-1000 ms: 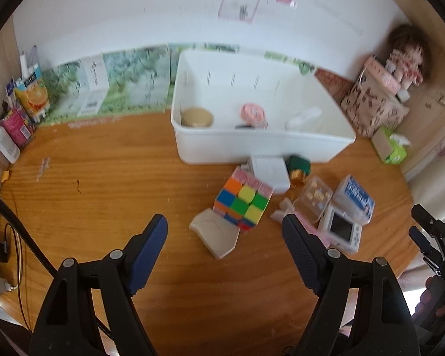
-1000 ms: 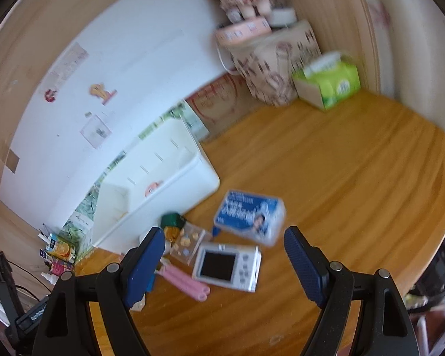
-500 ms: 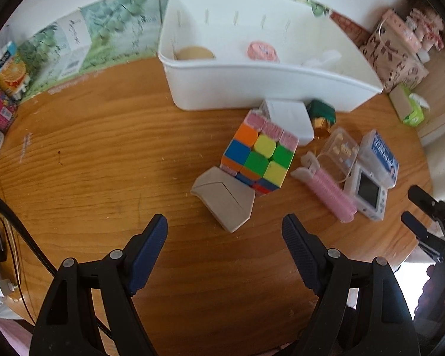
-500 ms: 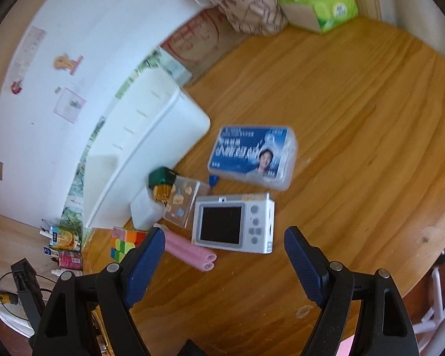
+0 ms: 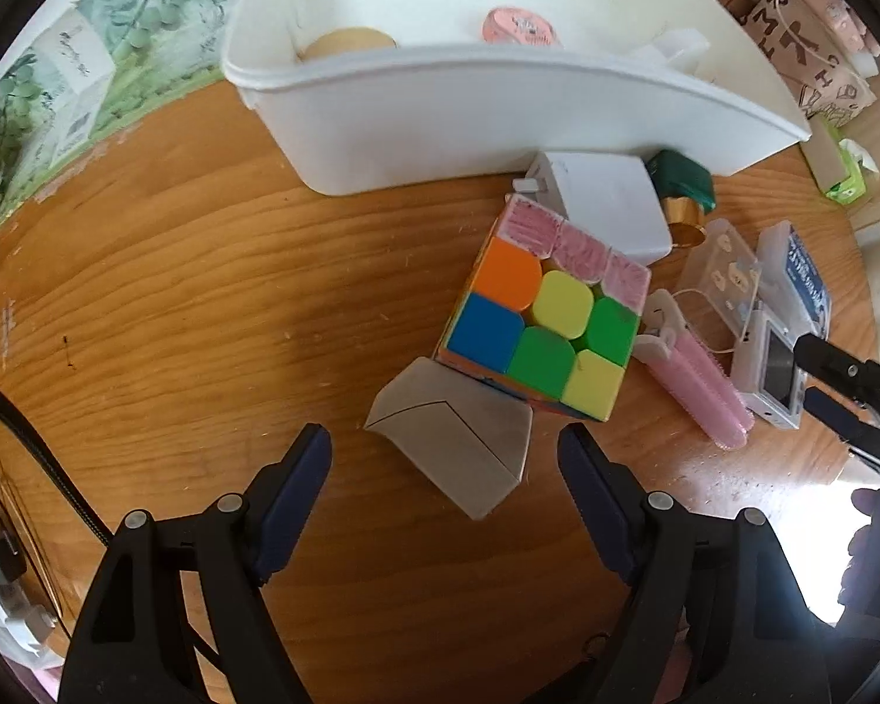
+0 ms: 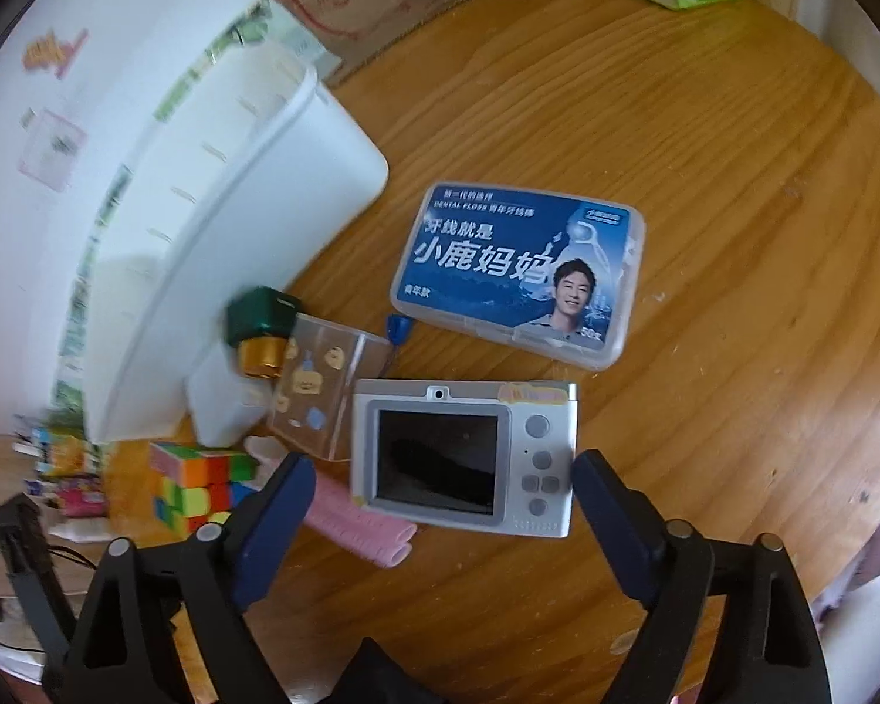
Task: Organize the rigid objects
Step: 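Lower the left tool onto the beige folded card while the right tool lowers over the white screen toy, then close the left gripper on the beige card while the right gripper grasps and lifts the screen toy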
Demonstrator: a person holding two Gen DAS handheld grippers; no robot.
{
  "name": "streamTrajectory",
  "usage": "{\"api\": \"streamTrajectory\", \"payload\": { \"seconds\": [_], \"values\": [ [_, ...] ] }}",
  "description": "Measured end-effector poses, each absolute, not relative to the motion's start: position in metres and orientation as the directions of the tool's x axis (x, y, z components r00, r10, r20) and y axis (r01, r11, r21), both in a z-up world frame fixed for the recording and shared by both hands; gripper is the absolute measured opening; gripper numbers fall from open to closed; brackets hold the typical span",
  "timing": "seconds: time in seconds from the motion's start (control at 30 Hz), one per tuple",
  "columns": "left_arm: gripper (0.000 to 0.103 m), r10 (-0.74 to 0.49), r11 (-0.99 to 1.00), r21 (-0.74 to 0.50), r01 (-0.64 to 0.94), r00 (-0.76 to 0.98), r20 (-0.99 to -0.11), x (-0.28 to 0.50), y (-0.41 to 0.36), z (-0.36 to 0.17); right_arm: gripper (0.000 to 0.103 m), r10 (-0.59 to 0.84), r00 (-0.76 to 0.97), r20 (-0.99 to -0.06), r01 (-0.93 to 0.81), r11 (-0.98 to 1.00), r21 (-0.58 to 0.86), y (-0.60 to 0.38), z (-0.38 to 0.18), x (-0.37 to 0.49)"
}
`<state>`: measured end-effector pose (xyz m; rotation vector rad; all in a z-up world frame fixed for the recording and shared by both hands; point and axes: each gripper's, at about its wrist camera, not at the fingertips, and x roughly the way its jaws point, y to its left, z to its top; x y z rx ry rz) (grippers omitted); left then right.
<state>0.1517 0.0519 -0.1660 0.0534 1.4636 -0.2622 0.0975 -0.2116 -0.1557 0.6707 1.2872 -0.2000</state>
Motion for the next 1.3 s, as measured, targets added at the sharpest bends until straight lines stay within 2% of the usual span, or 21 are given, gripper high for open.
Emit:
{"api": "streamTrajectory", "payload": {
  "seconds": [0.1, 0.53, 0.7, 0.8, 0.93, 1.3],
  "values": [
    [0.082, -0.144, 0.969, -0.129, 0.210, 0.060, -0.988, 0.157, 0.051, -0.173, 0.102, 0.207, 0.267, -0.941, 0.481, 0.818, 0.316, -0.204, -0.158, 0.107],
    [0.082, -0.143, 0.969, -0.137, 0.206, 0.017, -0.990, 0.164, 0.053, -0.190, 0.103, 0.074, 0.104, -0.992, 0.446, 0.888, 0.113, -0.179, -0.174, 0.132],
    [0.081, -0.140, 0.969, -0.133, 0.206, 0.019, -0.990, 0.163, 0.056, -0.190, 0.102, 0.085, 0.076, -0.993, 0.454, 0.884, 0.110, -0.177, -0.182, 0.135],
    [0.080, -0.133, 0.971, -0.125, 0.205, 0.026, -0.991, 0.162, 0.052, -0.190, 0.095, 0.084, 0.045, -0.995, 0.451, 0.888, 0.096, -0.174, -0.190, 0.136],
    [0.068, -0.132, 0.971, -0.121, 0.205, 0.037, -0.991, 0.167, 0.051, -0.186, 0.095, 0.074, 0.044, -0.996, 0.443, 0.893, 0.086, -0.172, -0.193, 0.132],
    [0.068, -0.133, 0.974, -0.124, 0.191, 0.036, -0.990, 0.164, 0.054, -0.184, 0.095, 0.079, 0.038, -0.996, 0.427, 0.900, 0.087, -0.157, -0.193, 0.127]
  ]
}}
